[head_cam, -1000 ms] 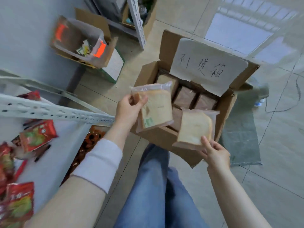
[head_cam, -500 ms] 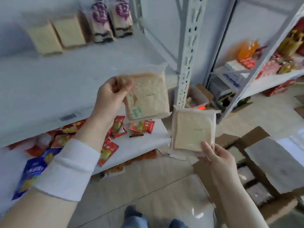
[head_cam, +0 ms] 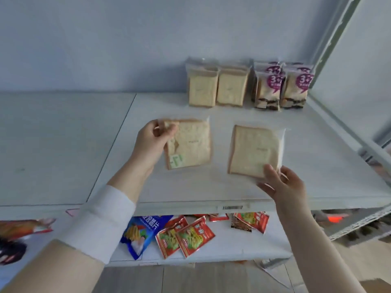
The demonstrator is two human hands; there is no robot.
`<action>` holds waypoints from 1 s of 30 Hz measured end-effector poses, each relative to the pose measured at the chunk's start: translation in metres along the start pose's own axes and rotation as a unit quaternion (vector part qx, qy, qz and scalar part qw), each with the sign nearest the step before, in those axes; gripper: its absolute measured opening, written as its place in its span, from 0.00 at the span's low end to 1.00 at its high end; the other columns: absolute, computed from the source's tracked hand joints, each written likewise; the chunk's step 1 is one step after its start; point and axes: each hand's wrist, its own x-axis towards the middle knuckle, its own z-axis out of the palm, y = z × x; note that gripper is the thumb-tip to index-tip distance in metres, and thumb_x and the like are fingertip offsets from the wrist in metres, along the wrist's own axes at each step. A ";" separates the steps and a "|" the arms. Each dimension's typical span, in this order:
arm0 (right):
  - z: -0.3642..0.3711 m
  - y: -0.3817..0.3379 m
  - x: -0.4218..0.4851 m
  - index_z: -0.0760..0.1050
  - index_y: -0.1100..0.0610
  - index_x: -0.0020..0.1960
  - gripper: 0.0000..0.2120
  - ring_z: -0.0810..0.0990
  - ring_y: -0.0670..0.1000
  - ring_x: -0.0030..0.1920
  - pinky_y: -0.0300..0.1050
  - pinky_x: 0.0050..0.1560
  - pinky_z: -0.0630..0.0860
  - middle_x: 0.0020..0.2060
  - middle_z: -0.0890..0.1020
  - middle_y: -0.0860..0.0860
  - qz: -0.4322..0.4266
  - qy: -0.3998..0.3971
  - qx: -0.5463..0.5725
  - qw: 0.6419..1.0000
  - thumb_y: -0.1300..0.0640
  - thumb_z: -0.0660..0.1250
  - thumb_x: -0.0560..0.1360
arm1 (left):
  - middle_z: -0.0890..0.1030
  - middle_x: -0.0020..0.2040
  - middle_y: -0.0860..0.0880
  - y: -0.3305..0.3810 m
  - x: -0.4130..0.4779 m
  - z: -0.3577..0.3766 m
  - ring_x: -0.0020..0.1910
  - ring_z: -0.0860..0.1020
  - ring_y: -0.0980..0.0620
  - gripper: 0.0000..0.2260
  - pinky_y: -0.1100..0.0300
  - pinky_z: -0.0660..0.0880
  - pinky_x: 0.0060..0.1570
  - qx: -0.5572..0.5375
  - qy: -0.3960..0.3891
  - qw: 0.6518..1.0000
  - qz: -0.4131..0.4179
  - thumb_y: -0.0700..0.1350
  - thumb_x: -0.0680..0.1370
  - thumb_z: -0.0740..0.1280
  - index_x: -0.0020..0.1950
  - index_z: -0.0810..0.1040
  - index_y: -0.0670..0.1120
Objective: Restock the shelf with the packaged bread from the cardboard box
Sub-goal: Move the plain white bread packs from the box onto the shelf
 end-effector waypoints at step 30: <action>0.115 -0.010 0.242 0.64 0.57 0.68 0.27 0.70 0.55 0.62 0.45 0.59 0.66 0.60 0.76 0.52 -0.152 0.134 -0.367 0.908 0.52 0.70 0.72 | 0.73 0.61 0.42 -0.045 0.234 0.095 0.55 0.74 0.50 0.25 0.67 0.71 0.54 0.098 0.059 0.993 0.040 0.44 0.75 0.68 0.68 0.63 0.39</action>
